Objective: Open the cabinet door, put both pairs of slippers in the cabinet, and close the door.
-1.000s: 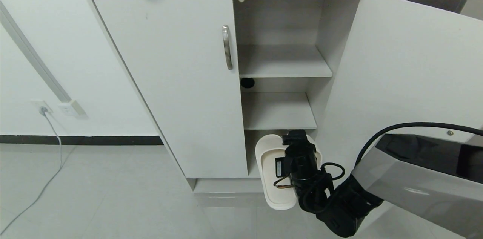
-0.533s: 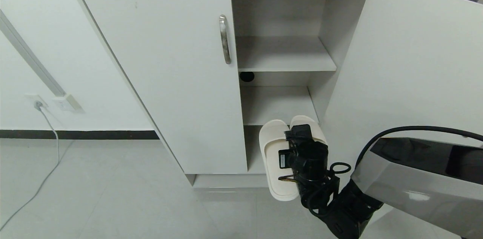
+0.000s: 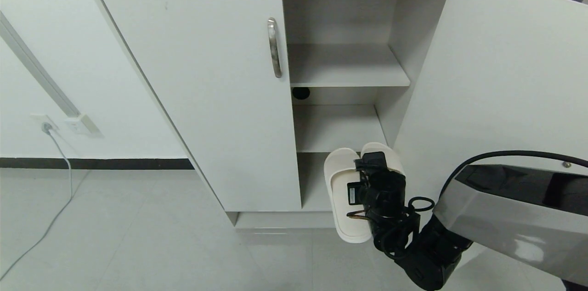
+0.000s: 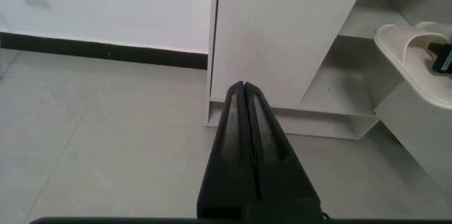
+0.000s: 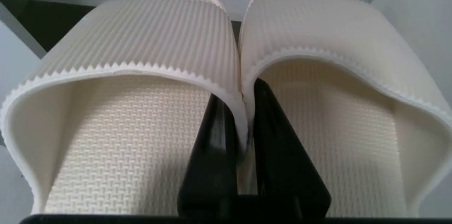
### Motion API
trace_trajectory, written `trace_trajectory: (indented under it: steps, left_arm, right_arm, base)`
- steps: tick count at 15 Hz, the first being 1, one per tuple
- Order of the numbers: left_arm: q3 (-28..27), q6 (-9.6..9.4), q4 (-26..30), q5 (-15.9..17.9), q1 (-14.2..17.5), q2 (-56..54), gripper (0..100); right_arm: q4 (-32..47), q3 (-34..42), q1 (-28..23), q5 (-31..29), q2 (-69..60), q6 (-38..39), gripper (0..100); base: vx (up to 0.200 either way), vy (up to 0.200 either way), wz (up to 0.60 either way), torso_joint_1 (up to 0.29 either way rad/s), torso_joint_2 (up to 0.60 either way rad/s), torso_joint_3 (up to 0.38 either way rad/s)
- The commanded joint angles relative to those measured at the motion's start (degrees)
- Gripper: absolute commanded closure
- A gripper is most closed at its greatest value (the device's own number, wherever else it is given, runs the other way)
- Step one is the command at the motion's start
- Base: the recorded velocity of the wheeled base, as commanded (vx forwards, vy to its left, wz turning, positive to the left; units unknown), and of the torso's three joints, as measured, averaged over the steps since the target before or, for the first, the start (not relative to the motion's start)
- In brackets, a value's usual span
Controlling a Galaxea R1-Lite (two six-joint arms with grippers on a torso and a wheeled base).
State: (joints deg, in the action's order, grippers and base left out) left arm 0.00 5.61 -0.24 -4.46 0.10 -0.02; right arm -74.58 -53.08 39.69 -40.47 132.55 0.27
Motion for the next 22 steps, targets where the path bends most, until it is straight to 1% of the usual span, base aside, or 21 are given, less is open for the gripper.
trace_trajectory:
  steps: [1, 4, 11, 15, 22]
  left_arm:
    - [0.0, 0.02, 0.0, 0.0, 0.0, 0.0, 100]
    - [0.0, 0.02, 0.0, 0.0, 0.0, 0.0, 100]
    - [0.0, 0.02, 0.0, 0.0, 0.0, 0.1, 100]
    - [0.0, 0.02, 0.0, 0.0, 0.0, 0.1, 100]
    - [0.0, 0.02, 0.0, 0.0, 0.0, 0.0, 100]
  right_arm:
    - [0.1, 0.1, -0.3, -0.3, -0.8, 0.0, 100]
    - [0.9, 0.1, -1.5, -0.5, -1.3, 0.3, 100]
    - [1.0, 2.4, -2.1, -0.5, -2.8, 0.0, 100]
    - [1.0, 4.2, -2.1, -0.5, -4.2, 0.0, 100]
    - [1.1, 4.1, -1.0, -0.4, -4.8, -0.2, 100]
  base:
    - [0.0, 0.0, 0.0, 0.0, 0.0, 0.0]
    - [0.0, 0.0, 0.0, 0.0, 0.0, 0.0]
    - [0.0, 0.0, 0.0, 0.0, 0.0, 0.0]
    - [0.0, 0.0, 0.0, 0.0, 0.0, 0.0]
    - [0.0, 0.0, 0.0, 0.0, 0.0, 0.0]
